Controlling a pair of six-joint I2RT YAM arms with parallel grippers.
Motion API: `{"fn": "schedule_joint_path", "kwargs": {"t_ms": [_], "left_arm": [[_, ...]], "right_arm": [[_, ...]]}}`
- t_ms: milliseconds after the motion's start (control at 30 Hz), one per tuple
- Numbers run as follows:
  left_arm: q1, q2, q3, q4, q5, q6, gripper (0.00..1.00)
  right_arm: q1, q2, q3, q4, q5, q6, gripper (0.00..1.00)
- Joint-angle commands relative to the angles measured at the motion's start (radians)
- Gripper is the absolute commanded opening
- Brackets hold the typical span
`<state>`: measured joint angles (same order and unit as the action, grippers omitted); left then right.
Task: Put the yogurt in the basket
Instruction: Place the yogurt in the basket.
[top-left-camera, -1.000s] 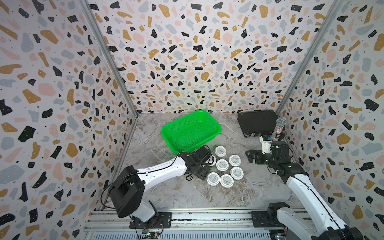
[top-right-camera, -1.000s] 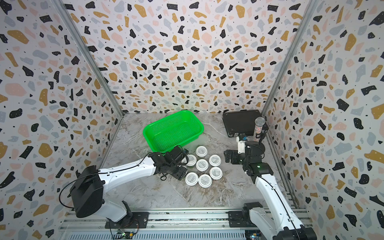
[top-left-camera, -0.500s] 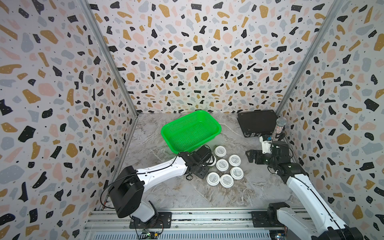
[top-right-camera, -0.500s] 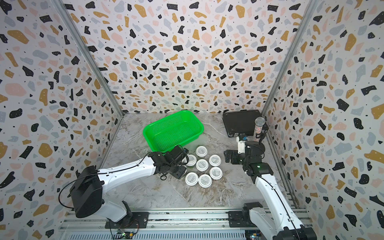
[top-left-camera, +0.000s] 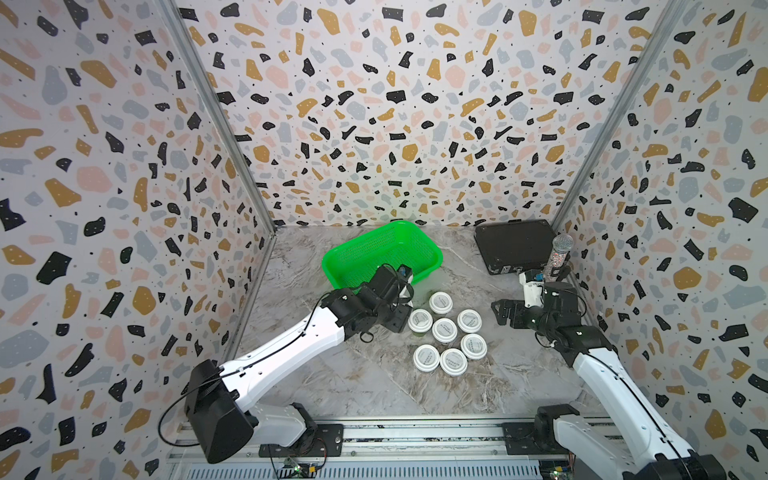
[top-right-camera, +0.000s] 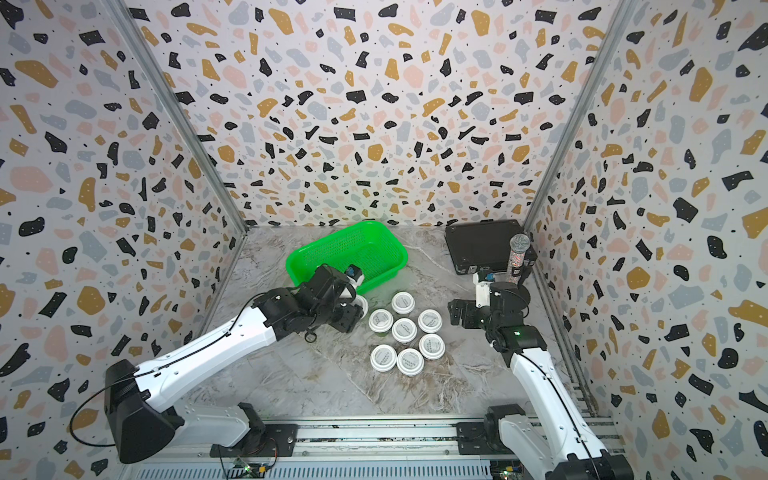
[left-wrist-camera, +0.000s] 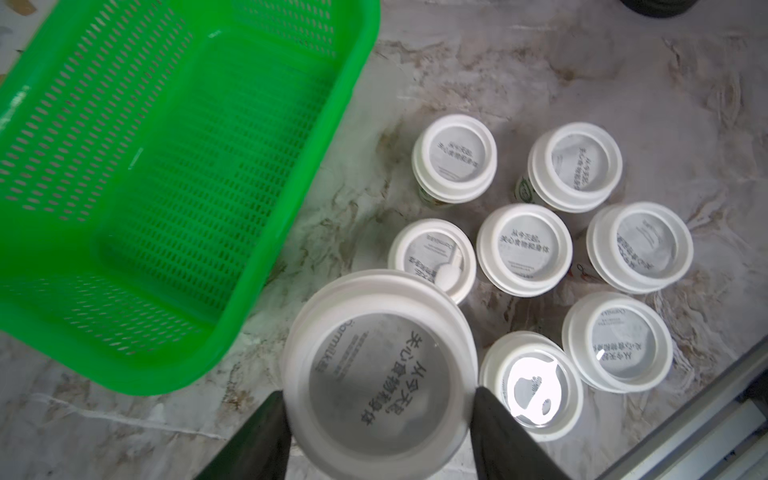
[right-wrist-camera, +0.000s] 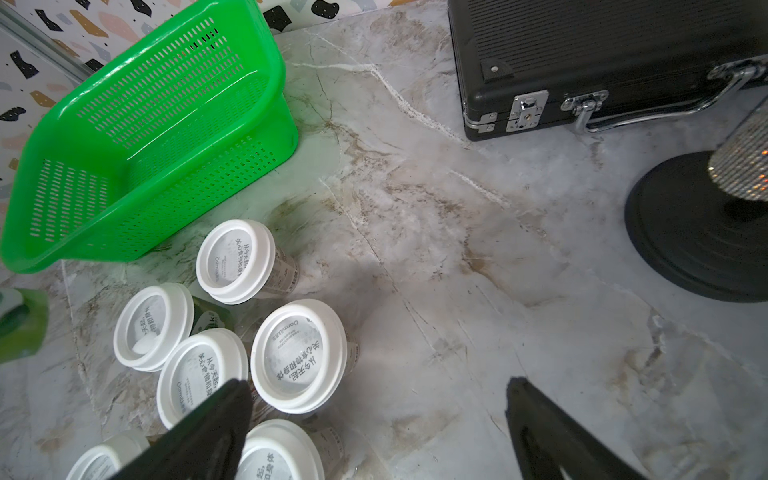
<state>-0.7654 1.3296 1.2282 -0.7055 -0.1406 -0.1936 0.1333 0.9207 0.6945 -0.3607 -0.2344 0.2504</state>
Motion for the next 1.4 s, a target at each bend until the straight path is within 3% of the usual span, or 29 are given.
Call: {"fn": "schedule_joint_path", "kwargs": {"t_ms": [0, 267, 533, 1033, 1367], "left_arm": [[0.071, -0.014, 0.066, -0.043, -0.030, 0.036, 0.68], [0.255, 0.060, 0.189, -0.060, -0.013, 0.054, 0.68], [0.338, 0.206, 0.231, -0.027, 0.008, 0.055, 0.67], [0.374, 0.422, 0.217, 0.044, 0.045, 0.025, 0.65], [0.392, 0.414, 0.147, 0.052, 0.032, 0.009, 0.65]], "right_arm": [[0.005, -0.003, 0.002, -0.018, 0.010, 0.003, 1.00], [0.005, 0.002, 0.000, -0.018, 0.012, 0.000, 1.00], [0.005, 0.018, 0.000, -0.015, 0.010, -0.003, 1.00], [0.005, 0.014, 0.000, -0.029, 0.001, -0.002, 1.00], [0.005, 0.014, -0.003, -0.032, -0.003, 0.002, 1.00]]}}
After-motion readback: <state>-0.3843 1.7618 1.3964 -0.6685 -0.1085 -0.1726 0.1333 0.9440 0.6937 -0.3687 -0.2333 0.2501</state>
